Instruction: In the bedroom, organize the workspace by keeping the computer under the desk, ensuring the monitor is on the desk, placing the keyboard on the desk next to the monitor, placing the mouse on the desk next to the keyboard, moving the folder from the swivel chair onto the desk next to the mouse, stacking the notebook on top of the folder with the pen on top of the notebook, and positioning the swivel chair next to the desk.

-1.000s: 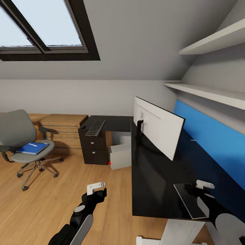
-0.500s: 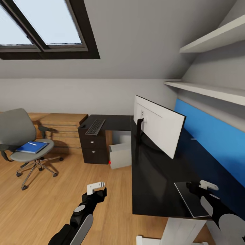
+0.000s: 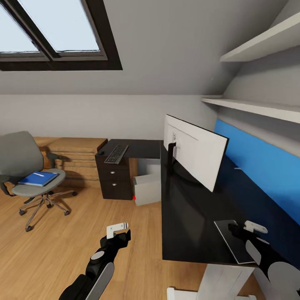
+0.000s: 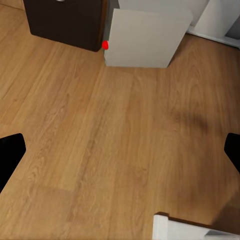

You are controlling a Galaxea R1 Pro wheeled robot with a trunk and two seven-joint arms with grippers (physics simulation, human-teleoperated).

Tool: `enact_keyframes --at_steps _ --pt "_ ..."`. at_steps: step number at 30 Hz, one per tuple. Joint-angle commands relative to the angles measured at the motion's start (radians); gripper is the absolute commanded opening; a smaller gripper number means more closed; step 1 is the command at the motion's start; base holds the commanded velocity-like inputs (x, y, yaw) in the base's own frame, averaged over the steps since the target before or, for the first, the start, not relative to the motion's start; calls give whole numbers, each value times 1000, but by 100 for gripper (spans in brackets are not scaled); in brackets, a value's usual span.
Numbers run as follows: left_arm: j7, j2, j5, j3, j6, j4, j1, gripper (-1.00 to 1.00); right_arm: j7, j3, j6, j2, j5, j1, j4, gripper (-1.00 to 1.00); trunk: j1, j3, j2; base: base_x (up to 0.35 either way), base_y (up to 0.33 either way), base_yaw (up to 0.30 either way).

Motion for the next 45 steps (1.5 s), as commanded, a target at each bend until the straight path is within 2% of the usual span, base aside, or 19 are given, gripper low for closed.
enact_keyframes --at_steps 1,7,28,35,45 --pt "9 1 8 -3 2 -2 -1 100 0 1 1 0 -10 0 -1 100 4 -4 -8 0 0 0" --pt "9 1 8 -4 2 -2 -1 100 -1 1 3 1 -10 0 0 100 27 -23 -50 0 0 0" --pt "9 6 10 -2 2 6 -1 100 -3 2 6 2 -9 0 0 100 27 -23 -50 -1 0 0" --pt "9 7 9 -1 1 10 -1 100 -3 2 6 2 -9 0 0 100 27 -23 -50 -188 0 0" --pt "9 7 9 -1 0 11 -1 100 -3 2 5 2 -8 0 0 100 27 -23 -50 -29 0 0"
